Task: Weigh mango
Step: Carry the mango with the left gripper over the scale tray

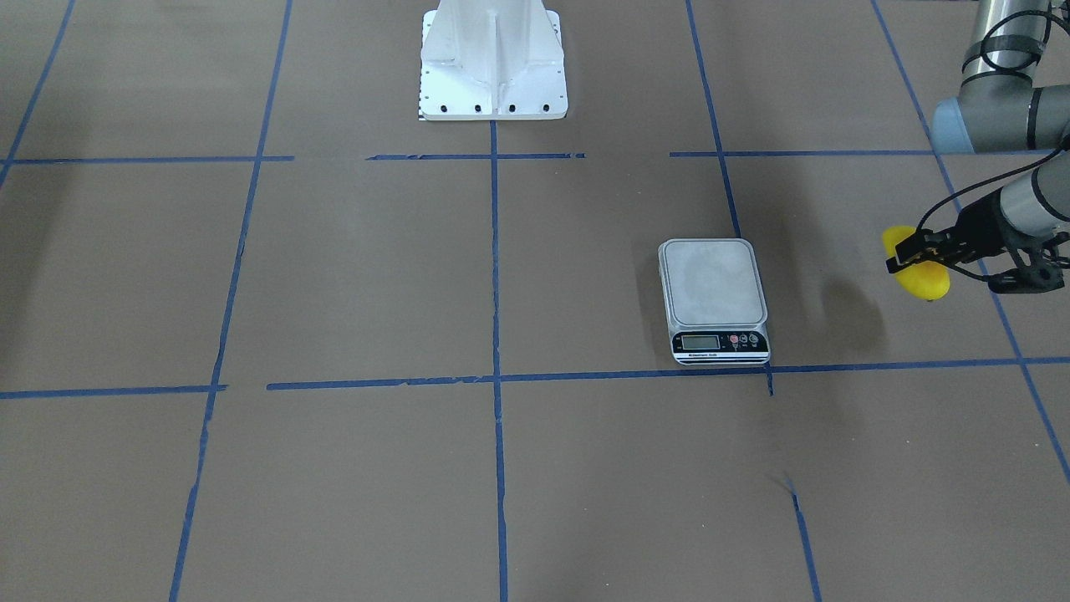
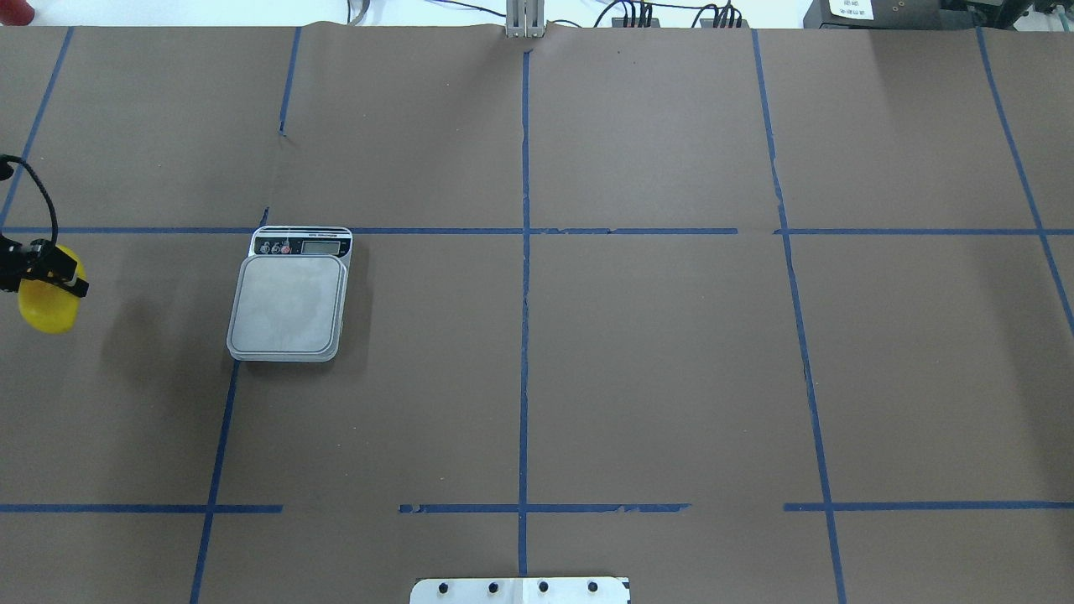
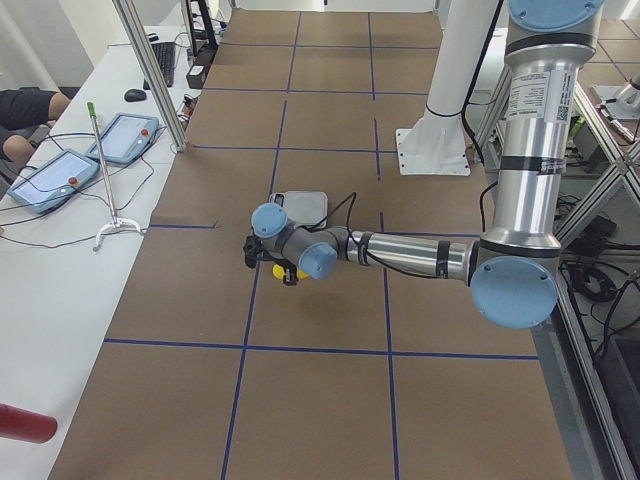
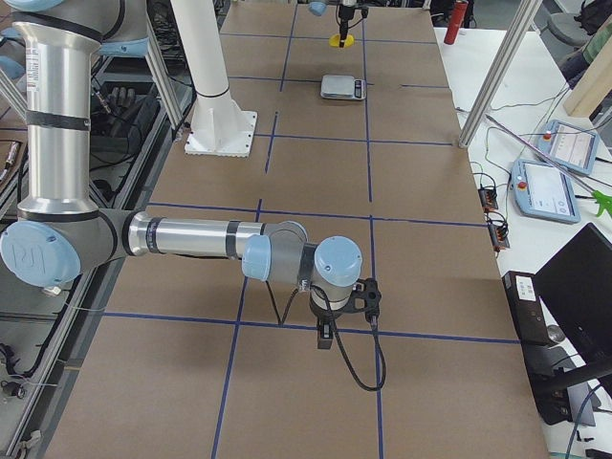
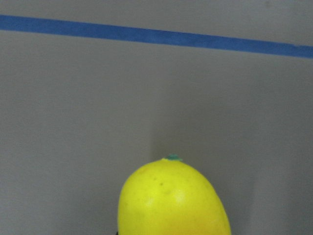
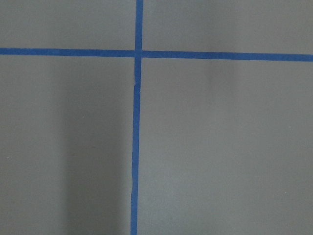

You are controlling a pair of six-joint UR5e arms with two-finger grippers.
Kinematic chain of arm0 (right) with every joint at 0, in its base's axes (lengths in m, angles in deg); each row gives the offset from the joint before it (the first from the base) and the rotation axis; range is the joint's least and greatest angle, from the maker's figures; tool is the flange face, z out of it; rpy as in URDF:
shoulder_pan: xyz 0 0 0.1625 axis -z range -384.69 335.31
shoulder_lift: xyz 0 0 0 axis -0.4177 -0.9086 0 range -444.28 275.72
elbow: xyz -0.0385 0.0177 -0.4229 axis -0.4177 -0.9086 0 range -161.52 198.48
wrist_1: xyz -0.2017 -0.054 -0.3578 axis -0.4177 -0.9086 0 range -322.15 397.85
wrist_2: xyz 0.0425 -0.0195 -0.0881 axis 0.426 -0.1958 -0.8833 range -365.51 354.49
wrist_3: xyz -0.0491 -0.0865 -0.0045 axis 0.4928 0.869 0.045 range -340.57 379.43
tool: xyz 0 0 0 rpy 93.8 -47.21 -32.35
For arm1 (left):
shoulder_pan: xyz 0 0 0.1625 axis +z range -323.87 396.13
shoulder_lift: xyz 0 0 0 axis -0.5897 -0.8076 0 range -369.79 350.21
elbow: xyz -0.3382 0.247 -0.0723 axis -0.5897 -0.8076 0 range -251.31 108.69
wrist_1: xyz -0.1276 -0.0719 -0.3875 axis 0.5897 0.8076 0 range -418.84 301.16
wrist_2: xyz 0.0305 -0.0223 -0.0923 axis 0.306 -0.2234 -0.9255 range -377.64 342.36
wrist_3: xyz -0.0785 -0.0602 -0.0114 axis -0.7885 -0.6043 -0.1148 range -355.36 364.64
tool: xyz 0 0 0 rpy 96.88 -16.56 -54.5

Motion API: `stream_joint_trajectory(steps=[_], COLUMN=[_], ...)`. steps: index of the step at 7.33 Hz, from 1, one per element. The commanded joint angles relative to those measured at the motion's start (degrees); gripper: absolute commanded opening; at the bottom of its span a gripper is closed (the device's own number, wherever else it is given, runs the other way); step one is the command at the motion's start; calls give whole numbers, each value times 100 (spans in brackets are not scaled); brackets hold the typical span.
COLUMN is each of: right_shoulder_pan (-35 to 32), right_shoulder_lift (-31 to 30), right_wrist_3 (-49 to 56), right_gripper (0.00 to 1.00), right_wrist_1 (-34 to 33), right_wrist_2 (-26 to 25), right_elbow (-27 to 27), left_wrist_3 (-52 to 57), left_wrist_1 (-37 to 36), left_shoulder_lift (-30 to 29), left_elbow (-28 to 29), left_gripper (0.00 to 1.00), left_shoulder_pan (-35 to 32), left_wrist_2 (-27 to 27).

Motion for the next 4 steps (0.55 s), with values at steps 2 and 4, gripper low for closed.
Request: stream_joint_trajectory(steps=[2, 4], right_shoulder_pan=[0, 0], right_shoulder_lift=[9, 9], right_wrist_3=[0, 0], right_gripper=[100, 100], right_wrist_1=[0, 0], right_wrist_2=[0, 0], right_elbow=[0, 0], left_wrist_3=[-580, -591], left_wrist_1=[-513, -549], left_shoulder_lift=[-1040, -1359], left_elbow=[-240, -73], left_gripper=[0, 0], left_shoulder_pan=[813, 1055], left_wrist_2=[492, 655])
